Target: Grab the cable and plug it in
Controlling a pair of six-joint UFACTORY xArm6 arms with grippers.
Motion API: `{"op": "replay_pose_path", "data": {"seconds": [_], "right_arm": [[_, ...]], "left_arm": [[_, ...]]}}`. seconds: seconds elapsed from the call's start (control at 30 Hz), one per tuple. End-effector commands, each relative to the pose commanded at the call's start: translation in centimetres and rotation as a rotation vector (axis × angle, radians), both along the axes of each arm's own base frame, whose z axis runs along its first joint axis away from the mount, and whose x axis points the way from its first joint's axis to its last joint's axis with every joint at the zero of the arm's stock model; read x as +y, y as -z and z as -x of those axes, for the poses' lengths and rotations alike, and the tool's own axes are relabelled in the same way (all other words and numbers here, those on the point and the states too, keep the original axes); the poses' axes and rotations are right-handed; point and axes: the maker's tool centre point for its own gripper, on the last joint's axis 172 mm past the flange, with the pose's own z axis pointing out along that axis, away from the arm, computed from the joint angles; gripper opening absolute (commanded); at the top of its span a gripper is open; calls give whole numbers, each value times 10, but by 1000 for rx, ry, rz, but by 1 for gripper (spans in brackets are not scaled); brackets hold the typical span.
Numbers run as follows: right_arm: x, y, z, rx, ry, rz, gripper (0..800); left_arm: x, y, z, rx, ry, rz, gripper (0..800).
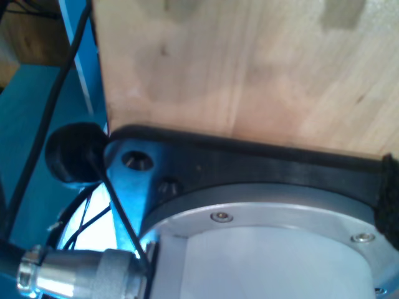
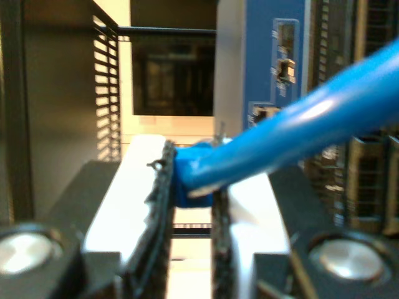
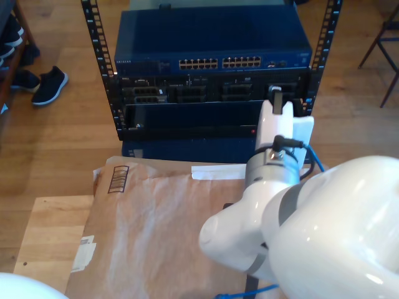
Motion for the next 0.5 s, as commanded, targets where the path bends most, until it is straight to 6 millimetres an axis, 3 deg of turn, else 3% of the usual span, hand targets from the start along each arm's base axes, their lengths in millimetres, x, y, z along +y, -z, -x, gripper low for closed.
{"op": "replay_pose_path", "data": {"seconds": [0.13,0.23,0.3,0.4,0.5], "right_arm": [[-2,-7,-12,-21,13,-22,0],[3,11,-24,-11,22,-24,0],[4,12,-25,-16,18,-56,0],[-12,23,-37,-12,44,-45,0],[-8,28,-45,-23,3,-57,0]], "left_arm": [[-1,0,0,0,0,2,799],[0,0,0,0,0,0,799],[0,0,0,0,0,0,799],[0,0,0,0,0,0,798],[-1,0,0,0,0,2,798]]}}
